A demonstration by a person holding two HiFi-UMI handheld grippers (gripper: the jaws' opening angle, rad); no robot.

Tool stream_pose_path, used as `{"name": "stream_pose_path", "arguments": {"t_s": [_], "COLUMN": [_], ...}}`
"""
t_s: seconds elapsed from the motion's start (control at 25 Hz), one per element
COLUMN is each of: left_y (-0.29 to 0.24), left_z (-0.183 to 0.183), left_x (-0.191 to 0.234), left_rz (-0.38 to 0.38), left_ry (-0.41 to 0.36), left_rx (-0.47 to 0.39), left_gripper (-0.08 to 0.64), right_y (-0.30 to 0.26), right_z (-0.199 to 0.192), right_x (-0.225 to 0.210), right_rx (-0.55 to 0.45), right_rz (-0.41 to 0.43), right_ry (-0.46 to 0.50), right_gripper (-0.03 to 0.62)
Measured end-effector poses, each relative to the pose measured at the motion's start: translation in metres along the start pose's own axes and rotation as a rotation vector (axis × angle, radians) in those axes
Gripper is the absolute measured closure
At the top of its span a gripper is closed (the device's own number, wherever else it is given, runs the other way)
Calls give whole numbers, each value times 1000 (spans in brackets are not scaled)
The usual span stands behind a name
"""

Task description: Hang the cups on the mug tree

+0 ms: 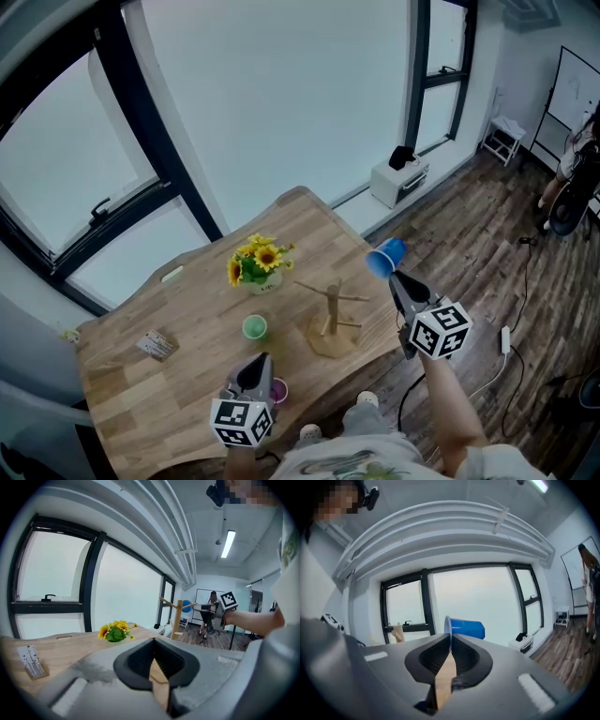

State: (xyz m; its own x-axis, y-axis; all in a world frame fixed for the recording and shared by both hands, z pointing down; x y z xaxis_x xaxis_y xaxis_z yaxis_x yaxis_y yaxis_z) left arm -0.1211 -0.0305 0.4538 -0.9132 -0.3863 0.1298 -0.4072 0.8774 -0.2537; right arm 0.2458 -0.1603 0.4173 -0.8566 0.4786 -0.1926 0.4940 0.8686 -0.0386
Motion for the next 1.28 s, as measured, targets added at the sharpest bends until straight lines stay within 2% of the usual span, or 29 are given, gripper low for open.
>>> {"name": "stream_pose_path", "arguments": {"t_s": [0.24, 0.44, 0.72, 1.28], "left_y": [1, 2, 3, 5], "left_z": [1, 0, -3, -7], "left_x": [3, 6, 7, 10], "left_rz": [22, 45, 69, 89], "left_ry": [3, 11, 23, 29], "left_rx": [-2, 2, 9, 19], "left_gripper": [558, 558, 558, 558], "right_y": [-13, -22, -34, -45], "right_z": [-1, -4, -9, -34], "right_x": [14, 21, 30, 39], "right_rx": [29, 47, 64, 130], "right_rz": [35, 53, 102, 162], "right_ry": [257, 386, 510, 627], "right_gripper": [577, 577, 577, 577]}}
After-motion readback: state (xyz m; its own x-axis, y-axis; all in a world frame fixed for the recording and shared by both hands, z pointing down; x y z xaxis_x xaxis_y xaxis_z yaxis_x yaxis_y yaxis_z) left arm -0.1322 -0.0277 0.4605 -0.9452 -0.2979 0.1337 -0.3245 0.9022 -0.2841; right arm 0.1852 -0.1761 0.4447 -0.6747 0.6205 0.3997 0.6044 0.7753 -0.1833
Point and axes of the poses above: the fingertips, and each gripper's own axes: y backward along the fingers, x to its left, z out of its top, the point moved 10 cm from there along y, backward along the fingers, and after that the axes turned 5 degrees about -x, right-handed, at the moved point
